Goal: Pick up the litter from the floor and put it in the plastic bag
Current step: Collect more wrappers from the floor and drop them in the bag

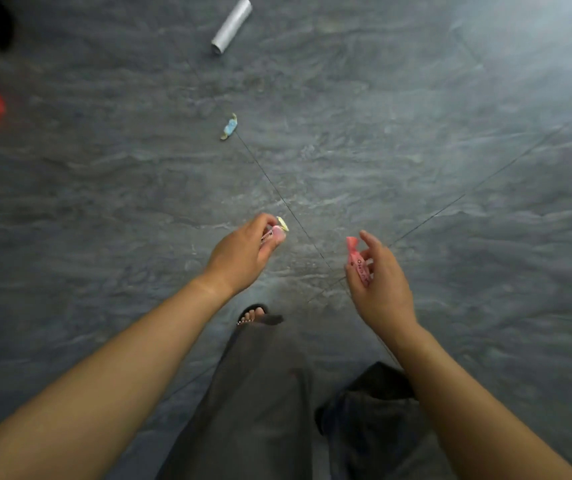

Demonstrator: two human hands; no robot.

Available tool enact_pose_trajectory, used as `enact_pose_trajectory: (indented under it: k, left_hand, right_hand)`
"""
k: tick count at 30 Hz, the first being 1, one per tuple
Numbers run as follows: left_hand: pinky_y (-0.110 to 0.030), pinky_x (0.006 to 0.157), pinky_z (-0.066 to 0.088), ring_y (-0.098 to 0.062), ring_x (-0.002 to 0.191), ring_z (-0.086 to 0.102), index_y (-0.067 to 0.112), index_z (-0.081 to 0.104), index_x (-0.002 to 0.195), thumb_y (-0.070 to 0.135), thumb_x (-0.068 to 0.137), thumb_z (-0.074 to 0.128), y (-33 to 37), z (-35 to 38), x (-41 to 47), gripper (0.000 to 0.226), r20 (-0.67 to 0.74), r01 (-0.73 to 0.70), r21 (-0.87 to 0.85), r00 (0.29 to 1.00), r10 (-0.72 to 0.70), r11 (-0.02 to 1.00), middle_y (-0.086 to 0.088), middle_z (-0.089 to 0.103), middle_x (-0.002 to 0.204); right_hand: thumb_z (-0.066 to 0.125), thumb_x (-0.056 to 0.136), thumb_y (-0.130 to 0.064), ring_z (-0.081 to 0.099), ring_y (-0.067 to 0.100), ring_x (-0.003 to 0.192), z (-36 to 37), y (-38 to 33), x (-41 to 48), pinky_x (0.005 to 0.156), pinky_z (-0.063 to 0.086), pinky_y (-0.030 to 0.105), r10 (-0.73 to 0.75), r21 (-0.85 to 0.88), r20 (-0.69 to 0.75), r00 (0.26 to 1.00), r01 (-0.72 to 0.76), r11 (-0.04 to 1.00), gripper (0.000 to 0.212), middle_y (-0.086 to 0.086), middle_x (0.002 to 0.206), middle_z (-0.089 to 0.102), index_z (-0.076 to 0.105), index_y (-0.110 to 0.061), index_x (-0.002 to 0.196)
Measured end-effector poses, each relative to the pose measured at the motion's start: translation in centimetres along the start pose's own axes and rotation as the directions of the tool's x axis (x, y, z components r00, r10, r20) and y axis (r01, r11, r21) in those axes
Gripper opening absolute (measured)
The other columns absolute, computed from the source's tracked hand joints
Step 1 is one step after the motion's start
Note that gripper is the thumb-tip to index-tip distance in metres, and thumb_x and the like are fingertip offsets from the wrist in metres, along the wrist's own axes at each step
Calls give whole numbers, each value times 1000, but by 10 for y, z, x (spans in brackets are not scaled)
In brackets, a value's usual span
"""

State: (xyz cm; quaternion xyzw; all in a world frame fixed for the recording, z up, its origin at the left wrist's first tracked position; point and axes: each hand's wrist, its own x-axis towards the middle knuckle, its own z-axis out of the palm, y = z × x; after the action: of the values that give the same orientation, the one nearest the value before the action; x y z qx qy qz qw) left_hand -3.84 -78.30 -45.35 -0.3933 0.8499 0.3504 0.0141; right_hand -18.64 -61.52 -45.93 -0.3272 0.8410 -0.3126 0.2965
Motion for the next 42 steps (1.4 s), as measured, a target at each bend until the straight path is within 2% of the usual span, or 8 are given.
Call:
enact_pose_trajectory:
  k: [3, 6, 12, 18, 24, 28, 34, 42]
  left_hand:
    - [-33, 69, 47, -19, 85, 61, 19, 54, 109, 39, 94, 44, 85, -77, -54, 27, -43, 18, -73, 999, -21, 997, -2, 65, 107]
    - [-33, 67, 44, -19, 79, 59, 17, 57, 103, 33, 94, 47, 159, -133, -110, 20, -77, 49, -135, 995, -60, 990, 1, 64, 92]
    - [-30, 61, 41, -14, 70, 55, 20, 55, 97, 33, 94, 47, 251, -182, -201, 16, -155, 76, -162, 983, -101, 984, 10, 59, 79]
    - [-28, 62, 39, -13, 70, 55, 30, 54, 88, 33, 90, 52, 258, -201, -265, 5, -265, 174, -270, 932, -247, 947, 10, 61, 78]
    - [-29, 61, 42, -11, 71, 58, 31, 55, 84, 36, 89, 52, 201, -235, -334, 8, -371, 319, -385, 806, -462, 866, 10, 63, 80]
    - [-30, 61, 44, -11, 70, 58, 34, 53, 82, 39, 89, 52, 134, -267, -398, 9, -446, 430, -460, 645, -621, 777, 13, 61, 75]
    - [-28, 61, 38, -15, 72, 56, 26, 57, 89, 39, 90, 51, 30, -331, -501, 14, -501, 536, -557, 393, -771, 635, 10, 62, 80]
    - [-33, 64, 44, -22, 73, 60, 21, 56, 86, 34, 91, 52, -58, -372, -620, 15, -480, 475, -779, -33, -877, 408, 3, 63, 78]
  right_hand:
    - [54, 89, -27, 56, 17, 95, -80, -86, -60, 79, 47, 34, -16, -19, 77, 997, 17, 1000, 46, 1, 112, 55, 41, -23, 133]
    - [53, 88, -29, 57, 18, 93, -145, -146, -119, 75, 46, 32, -46, -40, 111, 993, 51, 998, 43, -1, 111, 56, 43, -24, 130]
    - [55, 87, -27, 55, 16, 89, -224, -204, -192, 75, 45, 35, -124, -7, 24, 992, 125, 992, 33, -4, 98, 57, 48, -23, 119]
    - [52, 89, -28, 57, 17, 94, -228, -256, -222, 80, 45, 35, -267, -25, 126, 955, 272, 962, 38, -3, 112, 56, 43, -25, 126]
    - [47, 92, -30, 55, 20, 103, -182, -319, -237, 77, 42, 31, -439, -90, 358, 824, 498, 863, 40, -1, 128, 50, 39, -21, 131]
    - [48, 93, -33, 56, 20, 102, -112, -377, -255, 76, 41, 29, -499, -68, 518, 695, 615, 786, 38, 1, 125, 51, 42, -21, 128]
    - [47, 93, -37, 59, 23, 98, 24, -492, -307, 73, 46, 34, -629, 48, 676, 384, 829, 557, 37, 2, 123, 53, 44, -21, 126]
    - [44, 92, -42, 60, 18, 93, 156, -597, -389, 73, 46, 31, -642, 231, 763, 75, 896, 380, 33, -5, 113, 58, 49, -25, 121]
